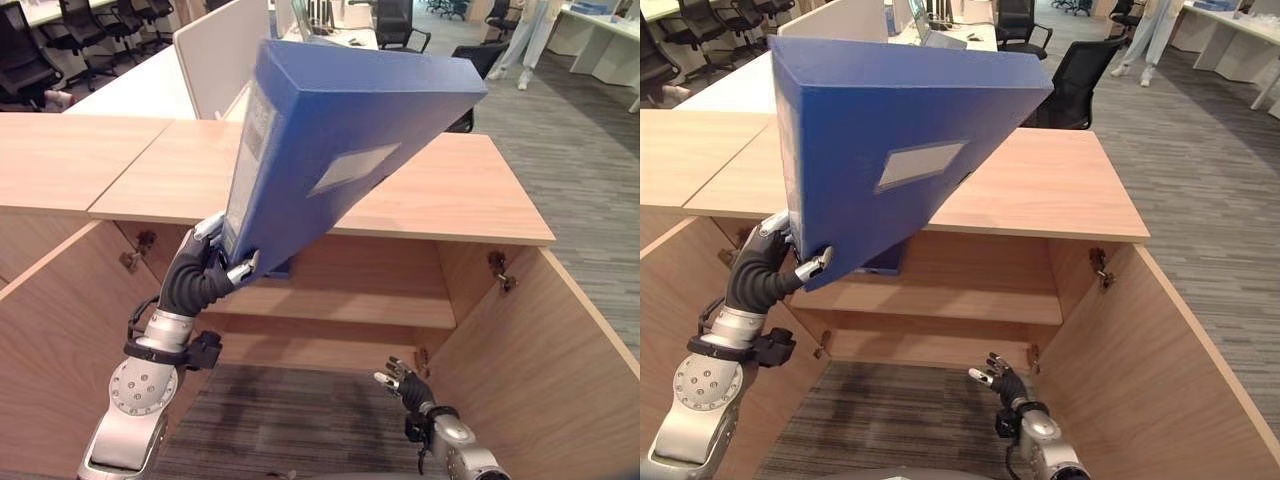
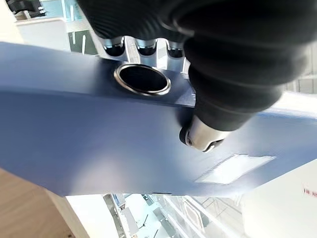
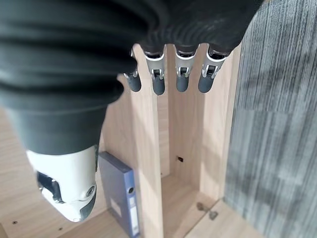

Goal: Put the empty folder in the office cabinet

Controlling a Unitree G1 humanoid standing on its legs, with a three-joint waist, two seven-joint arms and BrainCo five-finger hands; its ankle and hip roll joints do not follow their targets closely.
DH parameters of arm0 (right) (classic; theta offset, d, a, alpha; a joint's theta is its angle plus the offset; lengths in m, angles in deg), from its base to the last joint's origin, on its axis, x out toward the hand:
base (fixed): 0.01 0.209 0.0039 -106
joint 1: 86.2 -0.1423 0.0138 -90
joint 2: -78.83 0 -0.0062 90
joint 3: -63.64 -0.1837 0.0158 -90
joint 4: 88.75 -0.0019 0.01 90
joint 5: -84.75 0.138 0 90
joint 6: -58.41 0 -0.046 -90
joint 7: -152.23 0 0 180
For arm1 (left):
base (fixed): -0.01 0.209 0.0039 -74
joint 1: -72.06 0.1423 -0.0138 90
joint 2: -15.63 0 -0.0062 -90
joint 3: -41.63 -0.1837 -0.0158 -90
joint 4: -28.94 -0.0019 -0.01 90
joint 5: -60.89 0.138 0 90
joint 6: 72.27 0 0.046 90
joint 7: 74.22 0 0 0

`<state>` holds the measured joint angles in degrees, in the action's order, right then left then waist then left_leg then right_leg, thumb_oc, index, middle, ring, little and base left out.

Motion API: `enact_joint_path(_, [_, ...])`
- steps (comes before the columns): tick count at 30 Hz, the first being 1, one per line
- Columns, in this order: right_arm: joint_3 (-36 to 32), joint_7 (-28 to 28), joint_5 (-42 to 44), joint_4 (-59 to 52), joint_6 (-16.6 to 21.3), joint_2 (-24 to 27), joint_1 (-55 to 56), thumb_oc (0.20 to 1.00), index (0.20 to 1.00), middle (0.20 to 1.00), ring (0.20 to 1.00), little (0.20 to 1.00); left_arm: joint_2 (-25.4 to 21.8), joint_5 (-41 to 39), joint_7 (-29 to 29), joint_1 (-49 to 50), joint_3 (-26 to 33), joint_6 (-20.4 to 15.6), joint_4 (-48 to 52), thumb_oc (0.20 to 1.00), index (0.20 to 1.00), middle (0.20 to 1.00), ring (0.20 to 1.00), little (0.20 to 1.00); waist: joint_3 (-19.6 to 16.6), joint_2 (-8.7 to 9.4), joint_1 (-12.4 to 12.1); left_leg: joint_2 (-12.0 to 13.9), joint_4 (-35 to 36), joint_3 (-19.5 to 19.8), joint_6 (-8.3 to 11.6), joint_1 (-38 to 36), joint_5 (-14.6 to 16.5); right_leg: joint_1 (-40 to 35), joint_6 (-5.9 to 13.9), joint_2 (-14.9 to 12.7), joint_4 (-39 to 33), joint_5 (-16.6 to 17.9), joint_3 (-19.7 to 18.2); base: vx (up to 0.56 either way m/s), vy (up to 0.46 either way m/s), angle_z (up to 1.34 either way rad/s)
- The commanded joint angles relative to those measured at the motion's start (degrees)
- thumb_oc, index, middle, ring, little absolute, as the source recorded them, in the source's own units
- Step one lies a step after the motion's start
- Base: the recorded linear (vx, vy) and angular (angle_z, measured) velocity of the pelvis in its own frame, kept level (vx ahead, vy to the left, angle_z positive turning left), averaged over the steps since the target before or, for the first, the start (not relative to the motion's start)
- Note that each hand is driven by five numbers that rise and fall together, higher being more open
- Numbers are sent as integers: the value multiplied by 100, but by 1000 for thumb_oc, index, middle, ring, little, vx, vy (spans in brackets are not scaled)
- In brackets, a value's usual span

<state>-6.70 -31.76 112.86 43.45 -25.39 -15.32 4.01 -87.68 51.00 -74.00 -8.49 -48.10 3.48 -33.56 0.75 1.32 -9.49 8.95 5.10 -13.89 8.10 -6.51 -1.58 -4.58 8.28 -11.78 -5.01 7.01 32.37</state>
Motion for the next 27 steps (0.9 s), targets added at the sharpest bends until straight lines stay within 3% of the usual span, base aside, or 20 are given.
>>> enact_joint_path(1, [-197,-154,502,-666,256,-47,-6,1000,1000,1000,1000,1000,-92,-447,-201,242,-84,32,372,200,200,200,200,200,57,167,-64,-26,-10,124,-154,362,227,-187,512,-461,1,55,629,0,0,0])
enact_joint_path(16, [-547,-551,1412,-958,191,-46,204,1000,1000,1000,1000,1000,475,-2997,-776,275,108,274,669,200,200,200,200,200,0,138,-37,-51,-10,69,-162,300,224,-218,484,-464,1,52,623,0,0,0])
enact_joint_path(27, [-879,-835,1863,-1419,26,51,512,1000,1000,1000,1000,1000,802,-2694,-781,794,419,347,54,200,200,200,200,200,22,133,8,-42,-10,32,-152,265,236,-222,453,-463,1,20,589,0,0,0])
